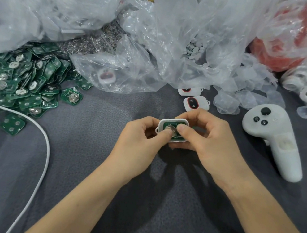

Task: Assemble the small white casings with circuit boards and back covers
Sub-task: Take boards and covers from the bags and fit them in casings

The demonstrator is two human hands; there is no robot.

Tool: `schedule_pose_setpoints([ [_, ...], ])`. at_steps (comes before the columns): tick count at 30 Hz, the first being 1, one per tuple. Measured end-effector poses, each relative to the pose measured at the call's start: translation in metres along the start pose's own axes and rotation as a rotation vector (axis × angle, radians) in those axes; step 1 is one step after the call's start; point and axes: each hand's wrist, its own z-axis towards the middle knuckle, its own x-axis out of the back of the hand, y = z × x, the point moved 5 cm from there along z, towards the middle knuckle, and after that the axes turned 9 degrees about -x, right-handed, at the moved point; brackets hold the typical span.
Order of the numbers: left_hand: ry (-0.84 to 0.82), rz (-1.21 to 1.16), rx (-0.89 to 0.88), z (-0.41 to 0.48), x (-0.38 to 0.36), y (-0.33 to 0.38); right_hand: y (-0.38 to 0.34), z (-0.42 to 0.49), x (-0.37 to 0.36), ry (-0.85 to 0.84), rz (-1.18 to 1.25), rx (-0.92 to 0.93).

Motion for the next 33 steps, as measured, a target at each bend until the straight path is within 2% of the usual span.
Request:
schedule_pose_setpoints([
  [6, -0.020, -0.054, -0.010, 0.0011, -0.0001, 0.0018, -0.0056, -0.0019, 0.0015, -0.022, 0.031, 0.015],
  [10, 0.030, -0.098, -0.044, 0.0038, 0.0043, 0.0028, -0.0086, -0.0038, -0.0003, -0.068, 0.095, 0.014],
  [14, 0.044, -0.101, -0.045, 0.0042, 0.0040, 0.0004, -0.0067, -0.0036, -0.0012, -0.043, 0.098, -0.001],
  [20, 0.054, -0.021, -0.059, 0.0030, 0.0034, -0.0015, -0.0027, -0.0018, -0.0003, 0.011, 0.087, -0.030],
  [27, 0.079, 0.061, -0.070, 0.0024, 0.0030, -0.0024, 0.0002, -0.0017, -0.0014, 0.075, -0.043, -0.007],
  [33, 0.063, 0.036, -0.062, 0.0025, 0.0030, -0.0010, -0.0002, -0.0019, -0.0006, 0.026, 0.085, -0.051],
])
